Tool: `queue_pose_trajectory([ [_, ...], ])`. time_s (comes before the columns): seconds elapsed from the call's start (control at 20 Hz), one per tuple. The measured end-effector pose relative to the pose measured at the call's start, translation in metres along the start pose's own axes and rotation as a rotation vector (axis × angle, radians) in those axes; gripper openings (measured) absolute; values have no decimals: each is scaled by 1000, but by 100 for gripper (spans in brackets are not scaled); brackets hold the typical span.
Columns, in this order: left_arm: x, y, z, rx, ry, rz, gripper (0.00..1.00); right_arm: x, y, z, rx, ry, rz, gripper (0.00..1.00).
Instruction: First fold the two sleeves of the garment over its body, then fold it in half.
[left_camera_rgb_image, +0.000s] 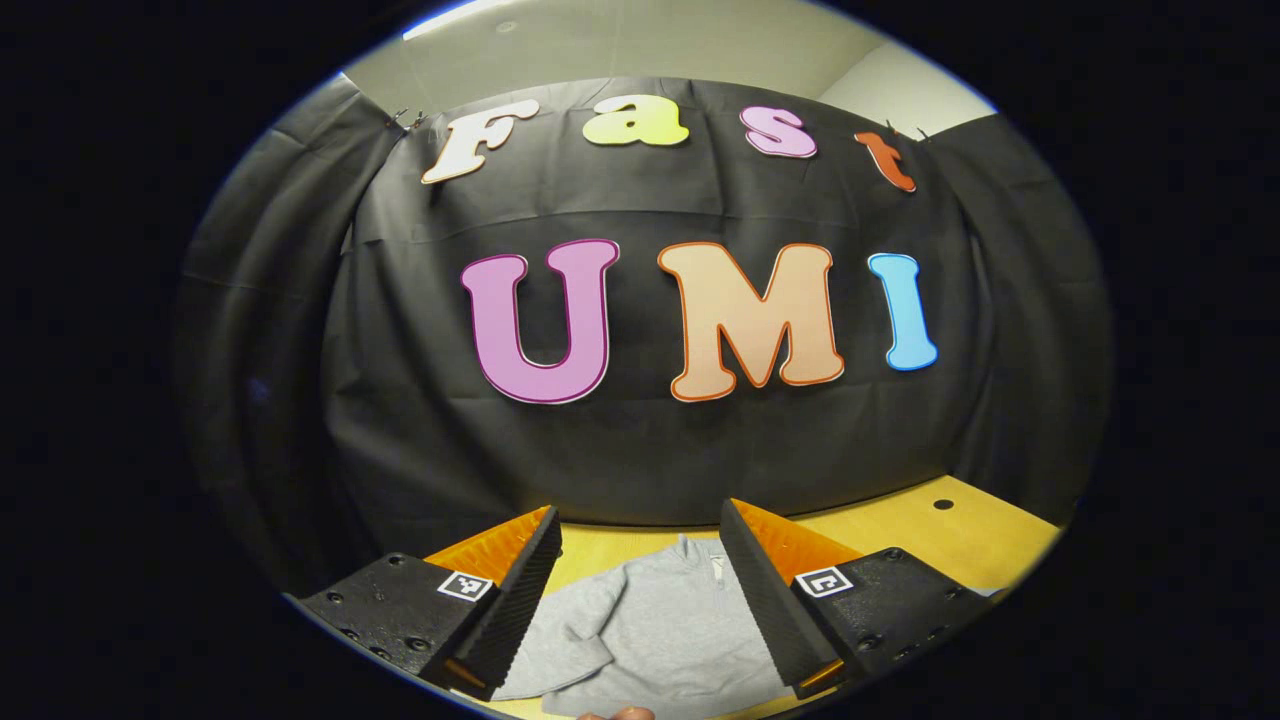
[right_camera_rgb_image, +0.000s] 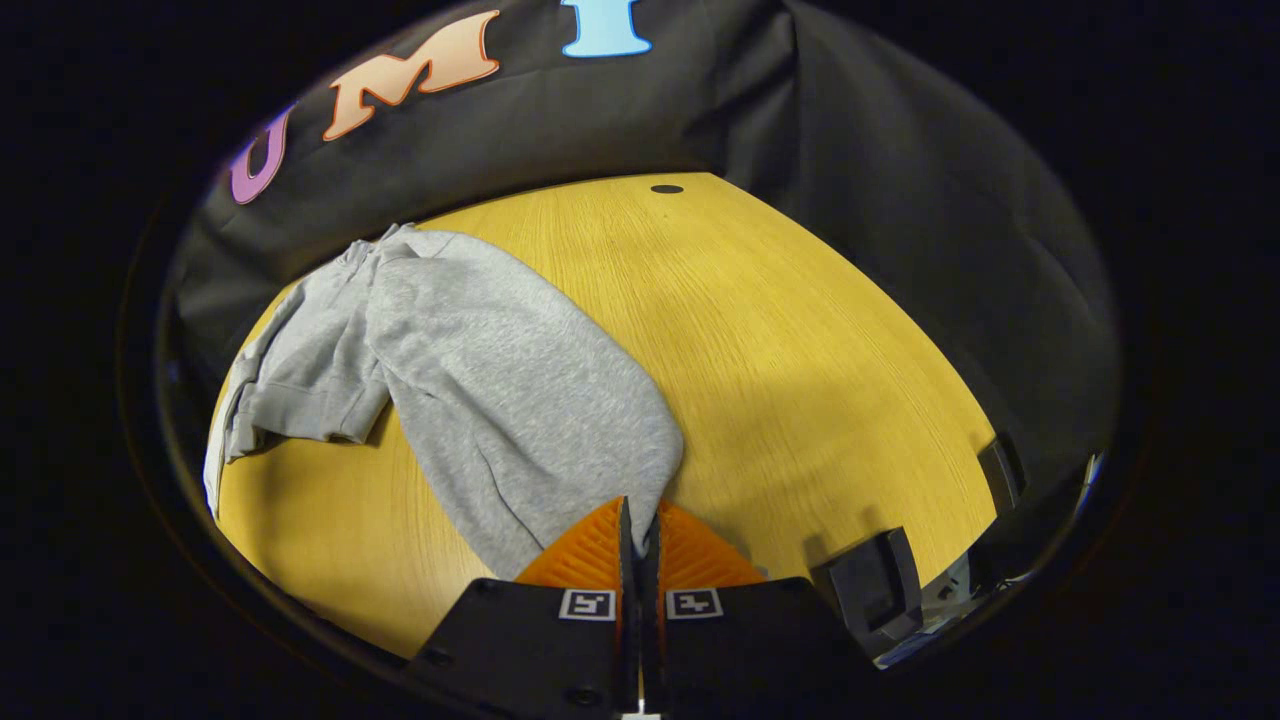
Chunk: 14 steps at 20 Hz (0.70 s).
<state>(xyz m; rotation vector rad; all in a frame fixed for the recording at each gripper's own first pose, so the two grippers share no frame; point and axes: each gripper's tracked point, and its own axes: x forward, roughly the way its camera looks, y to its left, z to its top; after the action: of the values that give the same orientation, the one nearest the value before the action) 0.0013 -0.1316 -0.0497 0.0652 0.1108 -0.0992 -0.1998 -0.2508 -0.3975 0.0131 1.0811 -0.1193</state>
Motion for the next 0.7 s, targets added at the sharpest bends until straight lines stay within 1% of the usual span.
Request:
queue_pose_trajectory([
  [0.1,-2,-6,0,3,-2,15,94,2,-1,3,21,10,30,4],
  [0.2,-4,-13,1,-3,0,2,93,-1,-3,12,57,-2,39,4],
  [0.25,-3,-15,3,0,-8,-4,93,-3,-1,21,76,-15,43,4],
  [0.3,-1,-15,6,6,-20,-15,96,-5,2,28,88,-32,42,4],
  [0.35,2,-14,8,16,-25,-24,93,-6,4,39,93,-50,37,4],
  [0.4,2,-9,9,25,-30,-30,93,-8,8,50,101,-69,37,4],
  [0.45,2,-3,11,27,-43,-31,97,-8,17,62,107,-86,45,2],
  [0.5,3,5,13,26,-50,-27,93,-9,25,74,109,-102,49,3],
  [0.7,9,41,4,5,-33,8,93,-11,73,123,97,-170,98,4],
])
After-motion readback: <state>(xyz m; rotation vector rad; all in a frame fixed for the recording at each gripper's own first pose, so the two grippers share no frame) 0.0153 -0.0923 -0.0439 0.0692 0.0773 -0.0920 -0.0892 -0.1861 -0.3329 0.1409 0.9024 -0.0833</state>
